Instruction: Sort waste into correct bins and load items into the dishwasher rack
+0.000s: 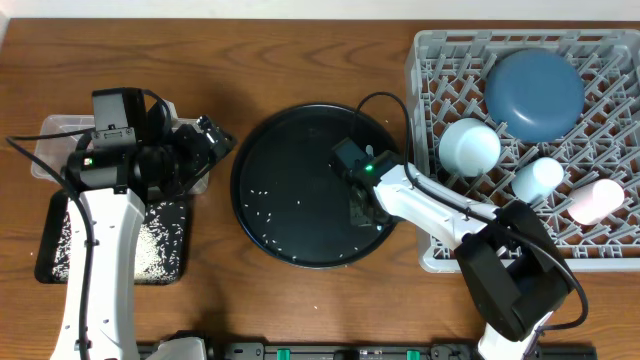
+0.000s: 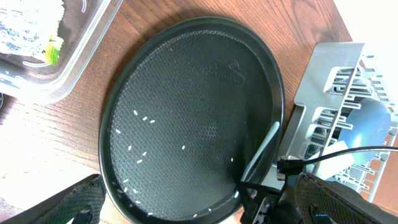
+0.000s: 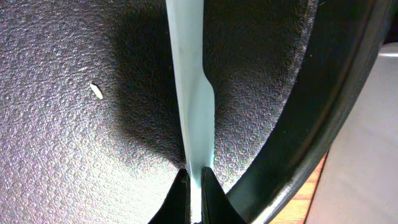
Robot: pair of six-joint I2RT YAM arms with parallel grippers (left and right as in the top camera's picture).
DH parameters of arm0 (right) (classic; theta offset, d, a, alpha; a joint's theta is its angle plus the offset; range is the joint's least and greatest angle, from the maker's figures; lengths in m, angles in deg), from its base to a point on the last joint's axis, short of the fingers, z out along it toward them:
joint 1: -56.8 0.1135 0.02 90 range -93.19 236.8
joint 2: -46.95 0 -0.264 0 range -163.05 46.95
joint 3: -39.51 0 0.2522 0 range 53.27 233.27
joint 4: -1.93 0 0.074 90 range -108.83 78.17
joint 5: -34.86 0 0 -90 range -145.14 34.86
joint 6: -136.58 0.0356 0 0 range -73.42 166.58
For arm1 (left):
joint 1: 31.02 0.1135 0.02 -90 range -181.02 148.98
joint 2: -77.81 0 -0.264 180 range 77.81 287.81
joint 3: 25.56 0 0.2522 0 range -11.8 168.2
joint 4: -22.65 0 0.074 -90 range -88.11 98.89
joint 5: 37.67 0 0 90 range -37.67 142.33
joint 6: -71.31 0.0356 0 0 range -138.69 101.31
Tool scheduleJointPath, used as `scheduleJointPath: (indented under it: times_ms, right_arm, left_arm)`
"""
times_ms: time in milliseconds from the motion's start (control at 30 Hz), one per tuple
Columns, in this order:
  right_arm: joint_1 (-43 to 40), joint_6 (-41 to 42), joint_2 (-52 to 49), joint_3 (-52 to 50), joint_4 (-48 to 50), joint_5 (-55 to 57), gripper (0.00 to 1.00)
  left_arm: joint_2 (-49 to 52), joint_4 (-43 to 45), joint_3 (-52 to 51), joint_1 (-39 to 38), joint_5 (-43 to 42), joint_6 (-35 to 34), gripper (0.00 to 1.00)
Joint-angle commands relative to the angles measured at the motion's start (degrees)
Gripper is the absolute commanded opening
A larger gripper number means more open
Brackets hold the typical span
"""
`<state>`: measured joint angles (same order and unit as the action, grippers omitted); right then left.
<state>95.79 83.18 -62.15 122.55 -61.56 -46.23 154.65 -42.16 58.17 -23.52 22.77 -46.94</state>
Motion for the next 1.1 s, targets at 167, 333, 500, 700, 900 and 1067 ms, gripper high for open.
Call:
scheduleJointPath:
  times_ms: [167,333,500,700,900,1067]
  right_arm:
    - [-1.7,-1.1,0.6,-0.8,-1.7,1.7,0.01]
    - [-2.1,-1.1,0.6,-0.8,-3.3,3.7,0.01]
    - [-2.1,-1.1,0.6,-0.8,-3.6,3.8,0.01]
    - [-2.1,-1.1,0.6,-0.8,-3.7,4.9,0.01]
    - [-2.1,-1.1,0.6,-0.8,-3.9,5.1,0.01]
    - [-2.1,-1.1,0.6,-0.8,-3.9,5.1,0.01]
  left_arm:
    - [0.3,-0.1,0.4,0.2,0.5,0.6,0.98]
    - [0.3,-0.1,0.4,0.2,0.5,0.6,0.98]
    - [0.3,-0.1,0.4,0.2,0.5,0.6,0.98]
    - [0.3,-0.1,0.4,0.2,0.5,0.6,0.98]
    - [0.3,-0.1,0.4,0.2,0.5,0.6,0.98]
    - [0.3,-0.1,0.4,0.2,0.5,0.6,0.98]
